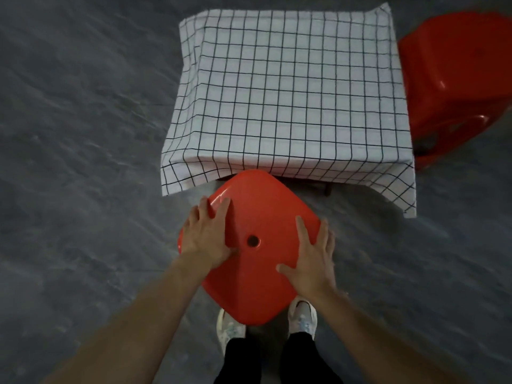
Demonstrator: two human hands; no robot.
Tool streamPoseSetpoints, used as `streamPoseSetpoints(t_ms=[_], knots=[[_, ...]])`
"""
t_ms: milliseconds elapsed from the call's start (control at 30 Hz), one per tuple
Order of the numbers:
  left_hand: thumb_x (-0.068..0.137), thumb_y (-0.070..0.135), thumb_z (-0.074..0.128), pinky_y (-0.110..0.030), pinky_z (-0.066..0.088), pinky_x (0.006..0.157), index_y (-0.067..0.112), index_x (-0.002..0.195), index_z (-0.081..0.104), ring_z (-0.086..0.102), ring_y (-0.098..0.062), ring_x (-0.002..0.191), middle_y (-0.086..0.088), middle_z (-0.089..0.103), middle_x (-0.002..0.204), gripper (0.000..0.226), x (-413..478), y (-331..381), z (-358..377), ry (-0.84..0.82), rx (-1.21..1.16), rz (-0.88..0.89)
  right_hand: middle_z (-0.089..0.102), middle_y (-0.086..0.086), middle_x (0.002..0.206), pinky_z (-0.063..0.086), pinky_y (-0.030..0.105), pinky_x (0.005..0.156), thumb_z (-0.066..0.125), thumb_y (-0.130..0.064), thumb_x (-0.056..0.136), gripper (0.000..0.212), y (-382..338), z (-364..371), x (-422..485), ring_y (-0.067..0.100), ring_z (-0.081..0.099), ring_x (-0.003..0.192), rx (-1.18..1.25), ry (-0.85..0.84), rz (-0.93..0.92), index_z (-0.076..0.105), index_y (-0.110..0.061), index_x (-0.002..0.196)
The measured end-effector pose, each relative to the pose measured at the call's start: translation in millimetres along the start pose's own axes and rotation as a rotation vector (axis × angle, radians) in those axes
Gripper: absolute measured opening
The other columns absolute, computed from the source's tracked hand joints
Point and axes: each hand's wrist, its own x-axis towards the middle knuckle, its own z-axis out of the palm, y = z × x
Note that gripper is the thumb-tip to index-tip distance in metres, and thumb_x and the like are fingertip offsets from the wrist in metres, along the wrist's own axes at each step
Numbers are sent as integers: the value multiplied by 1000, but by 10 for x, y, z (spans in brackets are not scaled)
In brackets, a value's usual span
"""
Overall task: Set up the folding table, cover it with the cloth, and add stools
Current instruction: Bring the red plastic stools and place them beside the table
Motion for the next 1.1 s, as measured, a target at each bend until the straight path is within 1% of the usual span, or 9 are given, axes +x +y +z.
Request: streamPoseSetpoints(t_ms=[133, 367, 433, 500, 567, 733, 867, 967, 1100], knots=[[52, 61, 86, -54, 23, 114, 45, 146, -11, 12, -41, 144, -14, -1, 158, 136, 100, -36, -63, -65, 13, 33, -31, 12, 157, 21, 57, 116, 84, -35, 75, 120, -36, 60, -41, 44, -16, 147, 68, 28, 62, -7, -46, 153], [40, 66, 88, -60, 29, 108, 54, 141, -20, 16, -39, 141, -11, 4, 155, 148, 249, -227, -80, -125, -34, 131, -31, 11, 158, 31, 56, 112, 80, -18, 81, 113, -214, 184, -121, 46, -9, 148, 136, 85, 211, -2, -49, 152], [41, 68, 86, -61, 28, 109, 55, 140, -21, 15, -40, 142, -14, 3, 156, 147, 247, -232, -90, -126, -7, 173, -29, 14, 158, 36, 54, 111, 76, -18, 85, 108, -236, 222, -200, 48, 6, 148, 198, 104, 252, -2, -51, 152], [41, 69, 85, -61, 28, 109, 57, 140, -22, 14, -40, 143, -16, 2, 156, 147, 279, -212, -125, -128, 11, 216, -25, 19, 158, 43, 54, 108, 73, -22, 88, 104, -256, 260, -279, 48, 29, 141, 257, 105, 283, -4, -53, 151], [38, 69, 86, -61, 30, 107, 59, 139, -23, 16, -41, 142, -16, 3, 155, 148, 327, -197, -156, -141, 21, 242, -18, 23, 158, 45, 55, 106, 74, -32, 86, 107, -264, 310, -323, 48, 39, 134, 307, 87, 317, -8, -54, 150], [36, 68, 87, -63, 34, 106, 63, 136, -22, 17, -41, 140, -14, 5, 155, 149, 352, -209, -159, -152, -8, 266, -8, 19, 157, 39, 61, 106, 85, -48, 69, 123, -289, 432, -314, 49, 29, 137, 371, 146, 321, -9, -57, 148], [36, 63, 90, -64, 36, 104, 60, 141, -15, 22, -41, 137, -17, 12, 152, 148, 334, -194, -183, -145, -40, 284, 1, 21, 156, 41, 60, 106, 81, -58, 66, 119, -257, 446, -299, 47, 34, 135, 365, 172, 320, -3, -55, 149], [40, 62, 90, -63, 36, 103, 58, 142, -13, 22, -40, 136, -16, 15, 149, 145, 284, -224, -192, -162, -74, 294, 6, 18, 155, 42, 59, 106, 80, -58, 68, 114, -203, 374, -282, 45, 38, 133, 353, 175, 293, 1, -55, 150], [39, 62, 90, -59, 37, 102, 53, 145, -10, 27, -40, 131, -18, 21, 142, 146, 122, -189, -123, -129, -185, 250, 3, 19, 159, 37, 65, 106, 79, -59, 69, 110, -179, 190, -229, 45, 31, 138, 264, 230, 276, 3, -59, 148]])
